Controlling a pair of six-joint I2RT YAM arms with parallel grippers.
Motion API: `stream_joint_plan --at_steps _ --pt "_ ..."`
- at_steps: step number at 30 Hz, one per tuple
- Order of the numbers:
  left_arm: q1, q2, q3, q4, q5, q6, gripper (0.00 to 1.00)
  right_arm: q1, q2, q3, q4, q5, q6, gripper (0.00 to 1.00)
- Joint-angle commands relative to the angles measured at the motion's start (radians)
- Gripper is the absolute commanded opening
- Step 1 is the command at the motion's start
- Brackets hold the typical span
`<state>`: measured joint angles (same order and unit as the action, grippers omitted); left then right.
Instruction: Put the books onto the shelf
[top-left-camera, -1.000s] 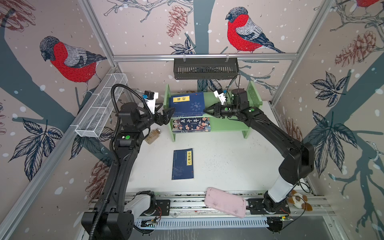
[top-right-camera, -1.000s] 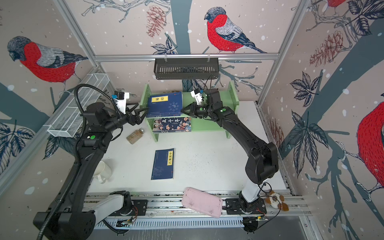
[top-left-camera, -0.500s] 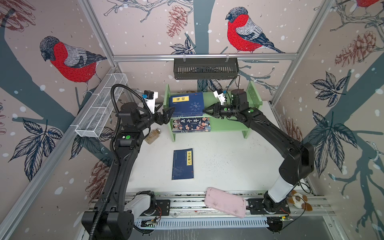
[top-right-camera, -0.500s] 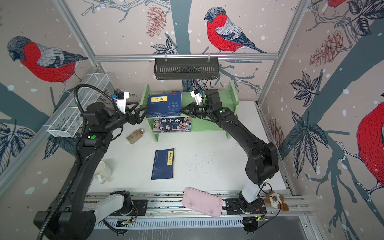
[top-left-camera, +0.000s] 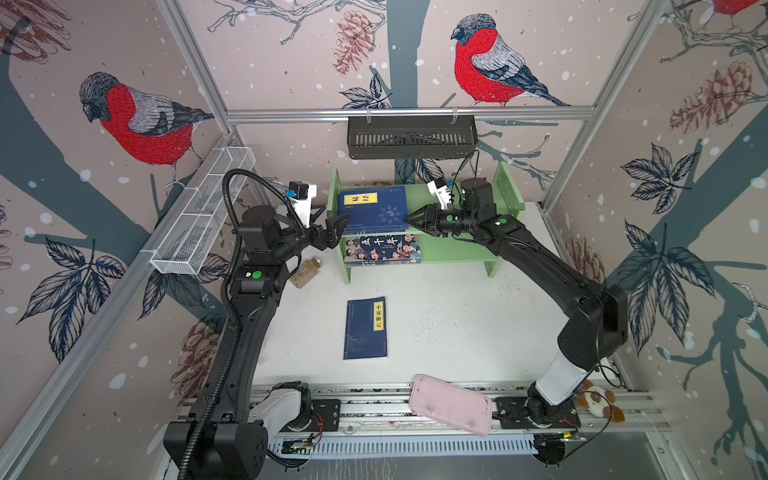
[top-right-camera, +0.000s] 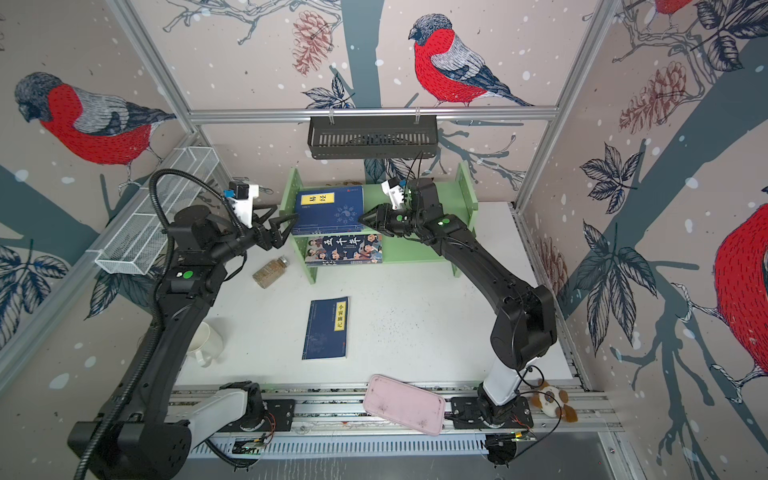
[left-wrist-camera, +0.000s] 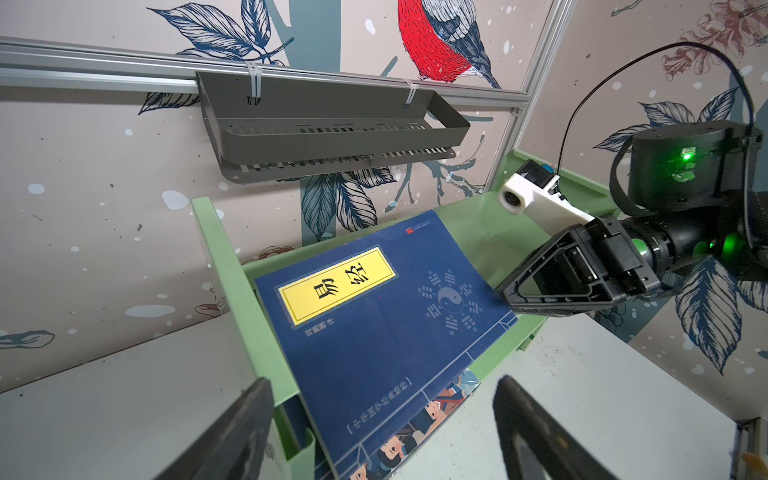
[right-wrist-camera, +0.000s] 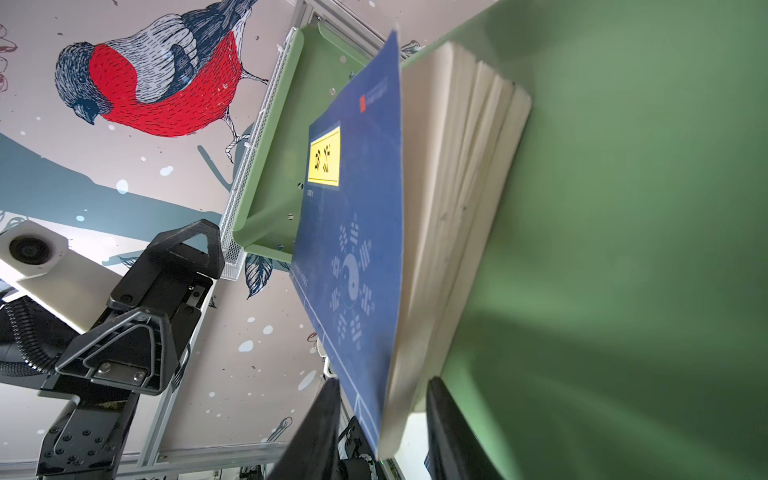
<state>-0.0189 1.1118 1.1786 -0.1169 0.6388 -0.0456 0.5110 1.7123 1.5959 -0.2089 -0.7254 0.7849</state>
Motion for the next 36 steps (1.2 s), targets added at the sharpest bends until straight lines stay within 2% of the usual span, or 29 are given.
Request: stream_joint_plan --at_steps 1,8,12,17,28,34,36 --pt "-0.002 -0.007 -0.002 -0.001 -0.034 0.073 0.83 0.000 -0.005 0.014 -0.026 0.037 -0.037 0.41" --pt "-0.002 -0.049 -0.039 -0.086 -0.163 0.268 0.83 -0.006 -0.045 0.028 -0.042 0.100 -0.085 0.41" --pt "-0.004 -0.067 -0.078 -0.098 -0.200 0.326 0.82 -0.009 -0.060 0.029 -0.024 0.115 -0.089 0.40" --pt "-0.004 -0.072 -0.122 -0.076 -0.213 0.335 0.80 -0.008 -0.028 0.050 0.009 0.066 -0.073 0.37" --pt "-0.004 -0.056 -0.175 -0.003 -0.183 0.355 0.81 0.001 0.023 0.086 0.009 0.063 -0.075 0.33" --pt "-0.005 -0.040 -0.197 0.016 -0.164 0.348 0.75 0.003 0.054 0.120 -0.021 0.064 -0.094 0.29" --pt "-0.005 -0.035 -0.199 0.024 -0.162 0.343 0.75 0.003 0.062 0.126 -0.024 0.061 -0.096 0.26"
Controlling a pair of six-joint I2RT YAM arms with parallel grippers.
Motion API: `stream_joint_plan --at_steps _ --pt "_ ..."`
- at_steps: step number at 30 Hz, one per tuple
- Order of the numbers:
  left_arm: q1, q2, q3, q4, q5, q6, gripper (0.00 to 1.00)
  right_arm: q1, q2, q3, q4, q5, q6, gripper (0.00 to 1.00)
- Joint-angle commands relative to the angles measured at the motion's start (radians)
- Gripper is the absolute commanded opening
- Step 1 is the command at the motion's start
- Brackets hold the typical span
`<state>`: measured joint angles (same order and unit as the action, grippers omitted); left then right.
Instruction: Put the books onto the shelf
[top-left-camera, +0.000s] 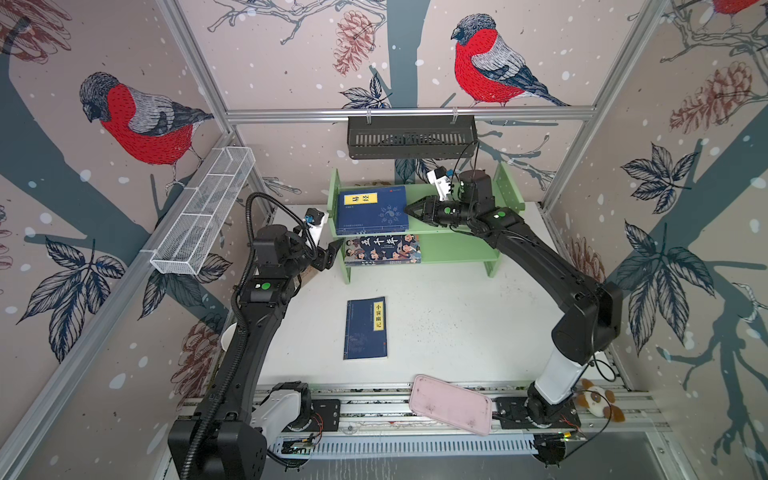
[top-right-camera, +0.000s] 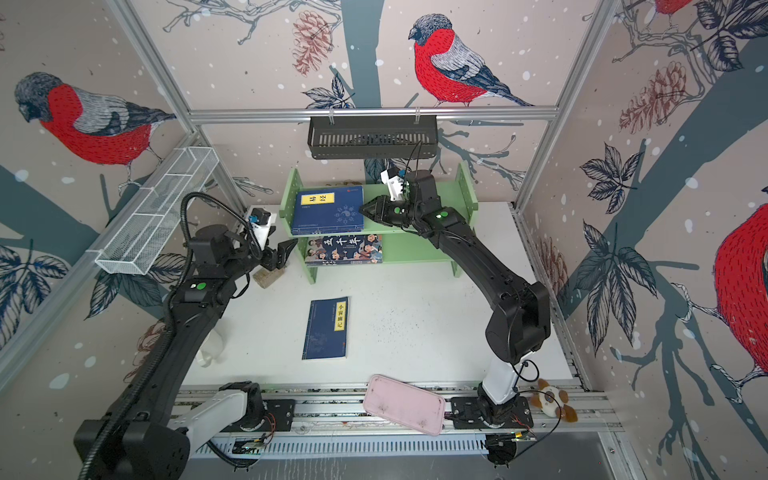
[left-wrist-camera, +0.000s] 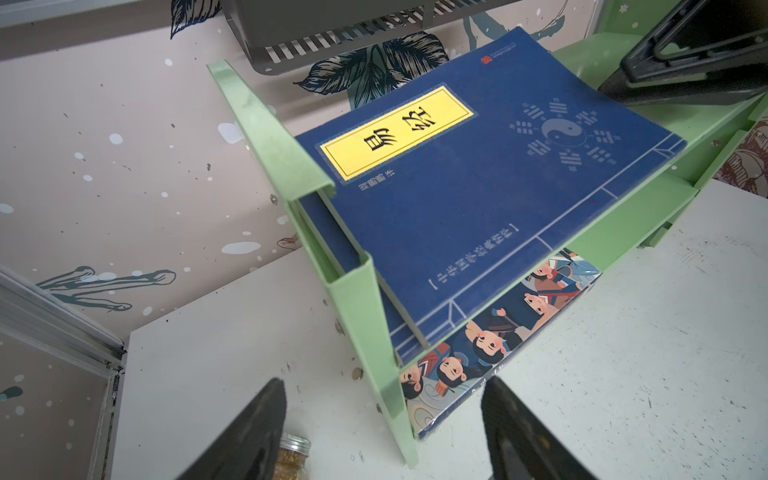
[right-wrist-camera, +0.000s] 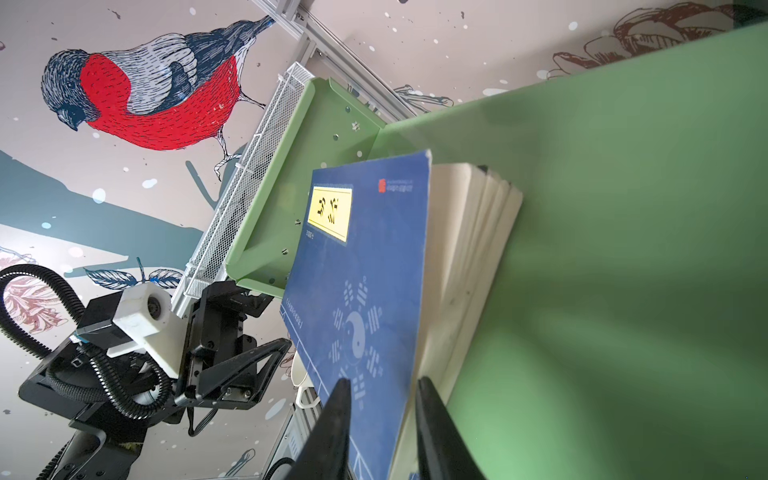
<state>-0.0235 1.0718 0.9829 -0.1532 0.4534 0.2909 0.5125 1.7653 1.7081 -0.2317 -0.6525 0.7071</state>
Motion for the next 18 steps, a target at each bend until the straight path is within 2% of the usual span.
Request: stream_joint_plan --at_steps 1,11,18 --pt "0.000 0.005 -0.006 0.066 0.023 0.001 0.75 0.003 0.012 0.016 0.000 -0.013 -0.018 0.25" --pt "-0.001 0.019 -0.012 0.090 0.018 -0.005 0.75 0.003 0.036 0.045 -0.021 -0.028 -0.023 0.22" --pt "-0.002 0.019 -0.007 0.114 -0.026 -0.021 0.72 0.009 0.034 0.048 -0.025 -0.030 -0.024 0.21"
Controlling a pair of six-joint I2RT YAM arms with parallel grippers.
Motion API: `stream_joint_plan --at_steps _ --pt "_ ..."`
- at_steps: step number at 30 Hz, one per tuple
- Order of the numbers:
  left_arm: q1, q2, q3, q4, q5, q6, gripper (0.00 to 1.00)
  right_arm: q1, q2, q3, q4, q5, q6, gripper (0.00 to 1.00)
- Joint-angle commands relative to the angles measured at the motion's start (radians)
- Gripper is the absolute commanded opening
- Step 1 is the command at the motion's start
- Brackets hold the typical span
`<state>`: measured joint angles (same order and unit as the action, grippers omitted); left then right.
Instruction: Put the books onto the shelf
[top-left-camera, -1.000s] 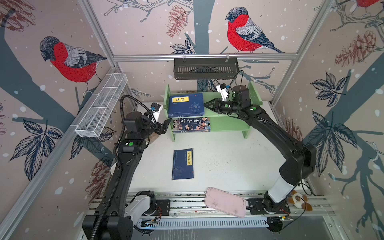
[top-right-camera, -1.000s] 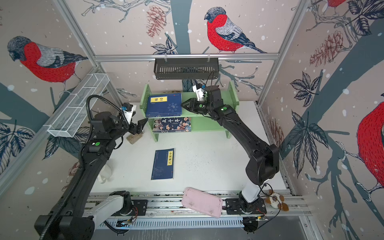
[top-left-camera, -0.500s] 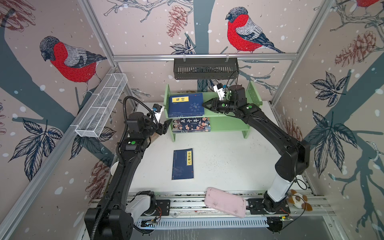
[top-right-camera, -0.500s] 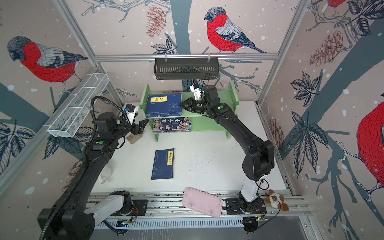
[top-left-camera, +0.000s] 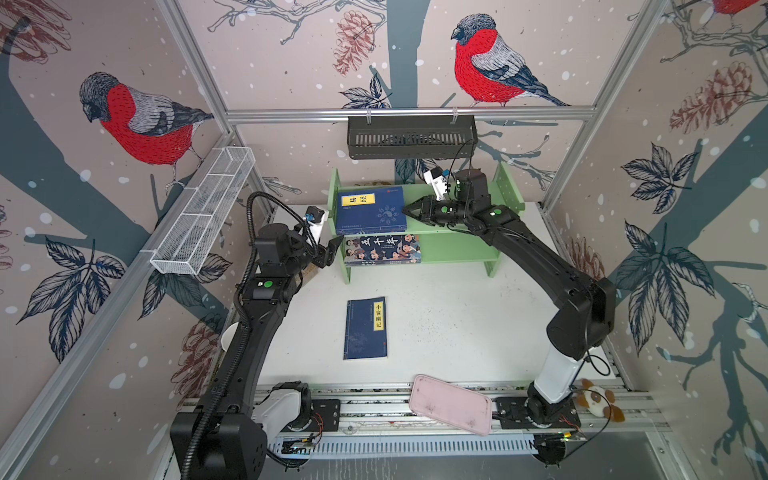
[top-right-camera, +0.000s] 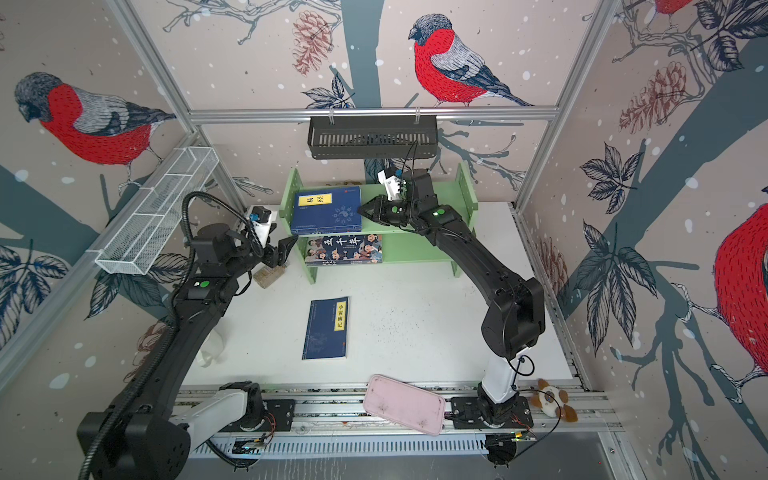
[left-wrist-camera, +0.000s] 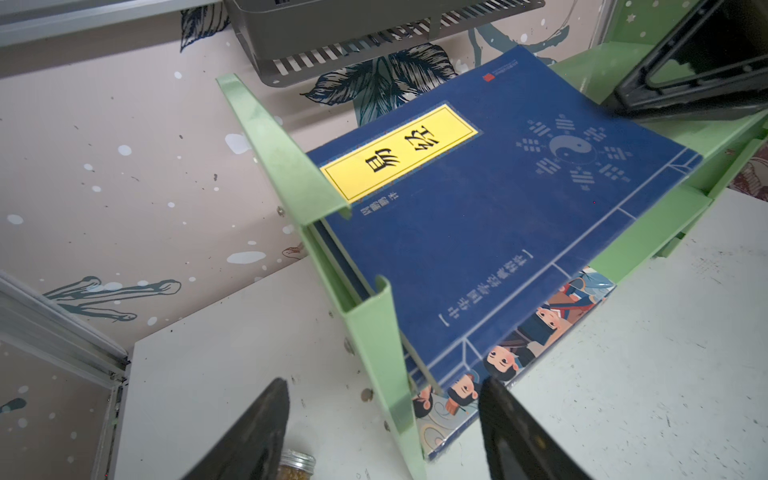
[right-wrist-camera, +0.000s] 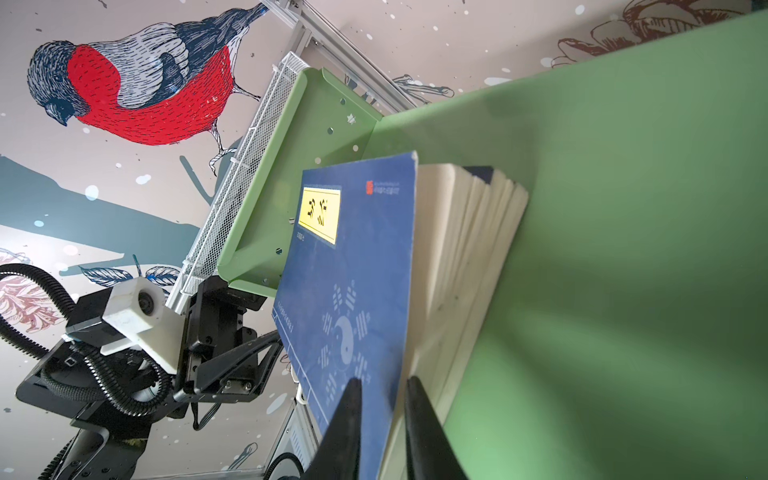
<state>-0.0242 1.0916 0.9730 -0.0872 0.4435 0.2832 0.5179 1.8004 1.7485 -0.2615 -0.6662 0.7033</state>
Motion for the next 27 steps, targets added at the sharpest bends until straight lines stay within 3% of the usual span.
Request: stream_joint_plan --at_steps 1,17,27 --pt "-0.001 0.000 0.004 0.049 -0.013 -0.015 0.72 0.005 -0.001 0.008 0.005 -0.019 -0.021 0.21" --pt "-0.002 0.005 0.004 0.069 -0.012 -0.045 0.69 0.003 0.015 0.033 -0.009 -0.020 -0.023 0.26" --pt "0.000 0.001 0.007 0.060 -0.010 -0.050 0.69 -0.009 -0.097 -0.037 -0.042 0.173 -0.110 0.37"
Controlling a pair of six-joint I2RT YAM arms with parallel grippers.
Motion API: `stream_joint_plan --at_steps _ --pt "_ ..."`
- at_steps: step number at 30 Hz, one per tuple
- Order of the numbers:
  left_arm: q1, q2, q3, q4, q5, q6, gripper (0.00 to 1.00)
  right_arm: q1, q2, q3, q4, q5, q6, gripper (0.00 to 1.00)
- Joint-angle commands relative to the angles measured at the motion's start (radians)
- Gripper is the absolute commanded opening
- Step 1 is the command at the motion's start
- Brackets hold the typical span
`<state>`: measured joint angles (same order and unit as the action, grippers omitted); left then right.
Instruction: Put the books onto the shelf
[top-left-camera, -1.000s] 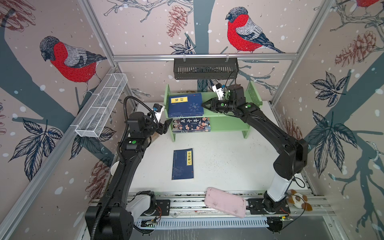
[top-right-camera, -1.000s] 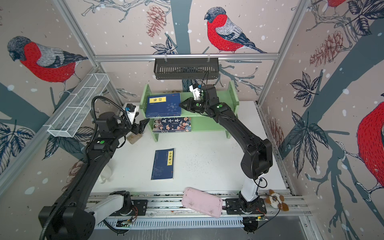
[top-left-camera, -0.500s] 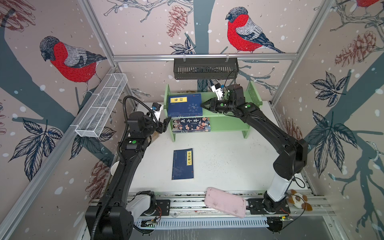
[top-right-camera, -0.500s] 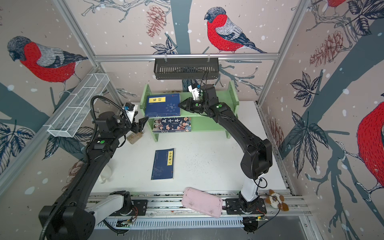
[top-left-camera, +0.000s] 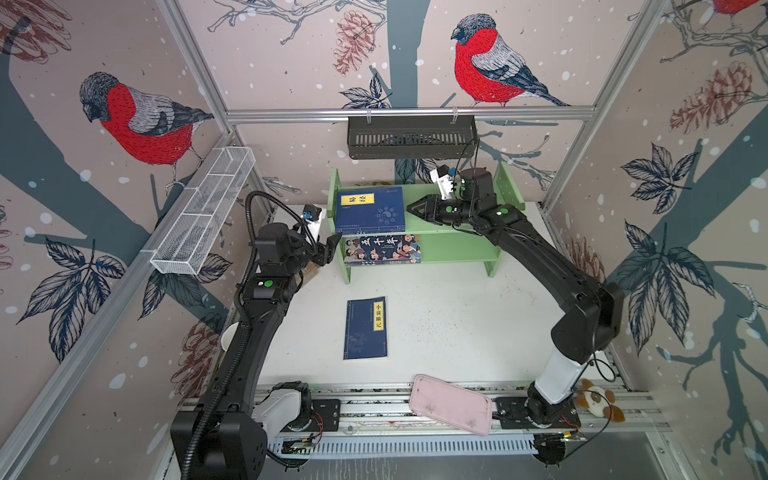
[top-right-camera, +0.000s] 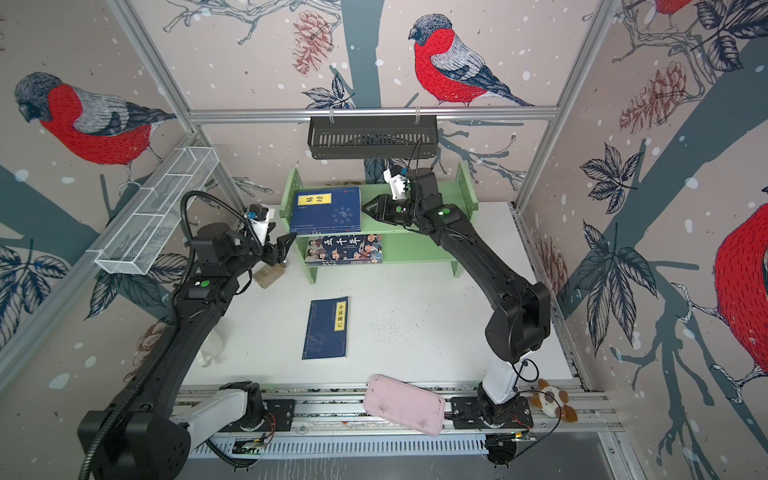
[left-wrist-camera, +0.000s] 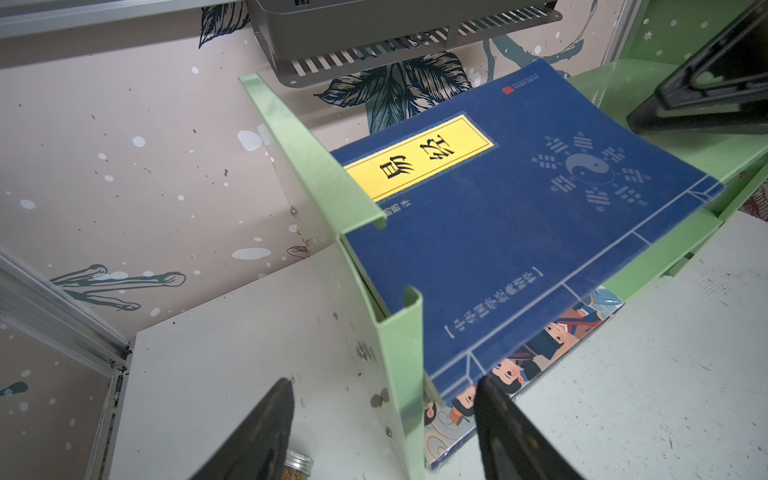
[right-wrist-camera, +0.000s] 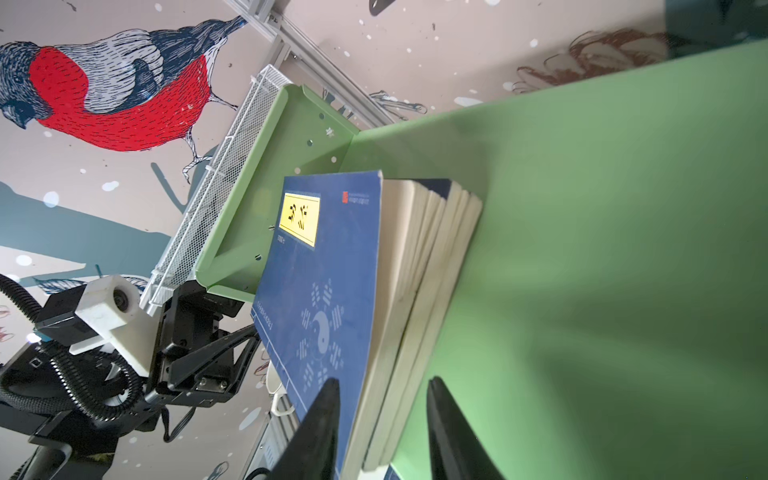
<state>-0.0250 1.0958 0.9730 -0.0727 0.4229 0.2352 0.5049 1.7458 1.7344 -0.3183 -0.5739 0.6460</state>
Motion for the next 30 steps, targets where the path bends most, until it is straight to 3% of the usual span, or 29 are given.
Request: stream_joint_plan --at_steps 1,10,19,30 --pt "0.000 -0.002 0.009 0.045 0.010 -0.003 0.69 0.007 -0.068 -0.045 0.024 0.103 -0.069 0.38" --pt "0.000 -0.001 0.013 0.036 0.017 -0.010 0.68 0.107 -0.230 -0.214 0.035 0.318 -0.243 0.42" --pt "-0.001 -0.001 0.007 0.036 0.019 -0.016 0.68 0.241 -0.206 -0.196 -0.008 0.524 -0.359 0.48" --pt "0.000 -0.002 0.010 0.034 0.024 -0.018 0.68 0.265 -0.151 -0.138 -0.066 0.585 -0.379 0.48"
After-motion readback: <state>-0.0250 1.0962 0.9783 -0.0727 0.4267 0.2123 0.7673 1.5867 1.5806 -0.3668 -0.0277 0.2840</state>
